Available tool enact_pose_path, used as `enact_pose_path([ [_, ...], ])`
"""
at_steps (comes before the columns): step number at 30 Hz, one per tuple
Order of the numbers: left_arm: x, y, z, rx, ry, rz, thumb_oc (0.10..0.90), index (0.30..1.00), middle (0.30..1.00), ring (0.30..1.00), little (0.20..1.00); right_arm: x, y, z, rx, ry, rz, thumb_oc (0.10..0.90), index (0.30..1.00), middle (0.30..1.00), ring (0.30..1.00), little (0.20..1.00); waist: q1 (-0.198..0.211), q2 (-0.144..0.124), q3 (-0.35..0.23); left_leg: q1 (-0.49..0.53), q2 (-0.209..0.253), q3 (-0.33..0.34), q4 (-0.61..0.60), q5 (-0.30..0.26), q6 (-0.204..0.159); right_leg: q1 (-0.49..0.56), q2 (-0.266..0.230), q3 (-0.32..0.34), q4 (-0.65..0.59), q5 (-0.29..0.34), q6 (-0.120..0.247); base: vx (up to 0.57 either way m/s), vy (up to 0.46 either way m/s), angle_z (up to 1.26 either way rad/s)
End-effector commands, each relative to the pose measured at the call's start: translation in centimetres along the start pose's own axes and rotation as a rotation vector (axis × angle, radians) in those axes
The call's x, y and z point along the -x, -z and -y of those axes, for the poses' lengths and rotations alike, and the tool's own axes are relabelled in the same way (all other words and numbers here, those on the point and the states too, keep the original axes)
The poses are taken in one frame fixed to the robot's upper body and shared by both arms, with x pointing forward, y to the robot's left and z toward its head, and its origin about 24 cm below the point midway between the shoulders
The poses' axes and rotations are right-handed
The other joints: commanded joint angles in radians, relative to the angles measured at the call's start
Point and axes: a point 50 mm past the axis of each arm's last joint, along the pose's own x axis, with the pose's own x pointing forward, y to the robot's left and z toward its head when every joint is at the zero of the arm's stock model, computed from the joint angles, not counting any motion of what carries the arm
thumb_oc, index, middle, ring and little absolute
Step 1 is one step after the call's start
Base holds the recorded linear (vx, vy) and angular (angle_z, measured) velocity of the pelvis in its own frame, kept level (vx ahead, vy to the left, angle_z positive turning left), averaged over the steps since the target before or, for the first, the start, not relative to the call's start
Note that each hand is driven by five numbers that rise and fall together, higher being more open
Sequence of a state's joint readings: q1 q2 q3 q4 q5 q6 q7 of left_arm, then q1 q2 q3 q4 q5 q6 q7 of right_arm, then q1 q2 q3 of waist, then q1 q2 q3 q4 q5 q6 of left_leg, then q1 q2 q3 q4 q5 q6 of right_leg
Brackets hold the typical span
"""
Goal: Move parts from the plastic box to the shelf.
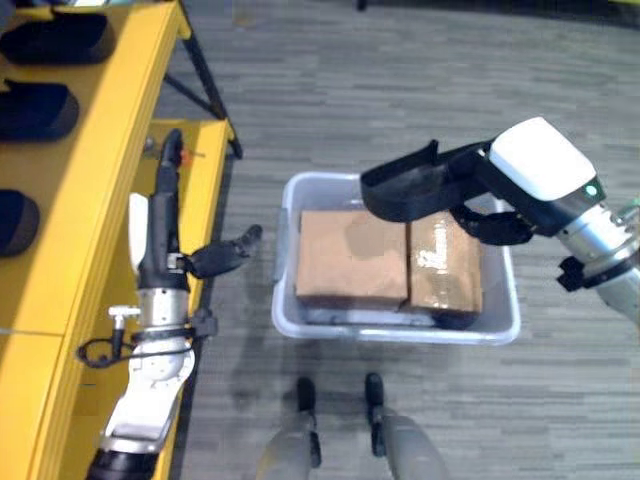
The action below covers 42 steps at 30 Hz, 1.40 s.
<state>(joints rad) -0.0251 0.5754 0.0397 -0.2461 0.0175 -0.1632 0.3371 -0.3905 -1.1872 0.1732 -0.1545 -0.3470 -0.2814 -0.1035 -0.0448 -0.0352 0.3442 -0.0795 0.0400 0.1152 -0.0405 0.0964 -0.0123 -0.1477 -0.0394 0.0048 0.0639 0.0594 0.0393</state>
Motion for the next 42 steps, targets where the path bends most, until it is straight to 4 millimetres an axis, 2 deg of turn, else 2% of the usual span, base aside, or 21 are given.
enact_pose_path([
  [1, 0.2, -2.1, 0.1, -0.067, 0.052, 0.174, 0.9, 1.0, 1.0, 1.0, 1.0, -0.4, -1.0, 2.5, -0.069, 0.172, 0.059, 0.4, 0.3, 0.3, 0.3, 0.3, 0.011, -0.03, -0.194, 0.03, 0.059, -0.027, -0.003, -0.035, -0.054, 0.034, -0.074, 0.002, -0.039, 0.005, 0.109, 0.05, -0.016, -0.12],
  [15, -0.2, -2.7, 1.6, -0.245, 0.133, 0.29, 0.9, 1.0, 1.0, 1.0, 1.0, -0.2, -1.2, 2.3, -0.086, 0.187, 0.076, 0.4, 0.3, 0.3, 0.3, 0.3, -0.021, -0.027, -0.264, 0.09, 0.073, 0.007, -0.038, -0.04, -0.062, 0.082, -0.063, 0.021, -0.087, 0.013, 0.111, 0.03, -0.013, -0.08],
  [42, -0.9, -3.2, 5.5, -0.229, 0.215, 0.357, 0.9, 1.0, 1.0, 1.0, 1.0, -1.1, -1.8, 1.6, -0.127, 0.24, 0.103, 0.4, 0.3, 0.3, 0.3, 0.3, -0.053, -0.02, -0.346, 0.121, 0.069, 0.015, -0.045, -0.052, -0.062, 0.123, -0.065, 0.029, -0.107, 0.018, 0.109, 0.0, 0.0, 0.0],
])
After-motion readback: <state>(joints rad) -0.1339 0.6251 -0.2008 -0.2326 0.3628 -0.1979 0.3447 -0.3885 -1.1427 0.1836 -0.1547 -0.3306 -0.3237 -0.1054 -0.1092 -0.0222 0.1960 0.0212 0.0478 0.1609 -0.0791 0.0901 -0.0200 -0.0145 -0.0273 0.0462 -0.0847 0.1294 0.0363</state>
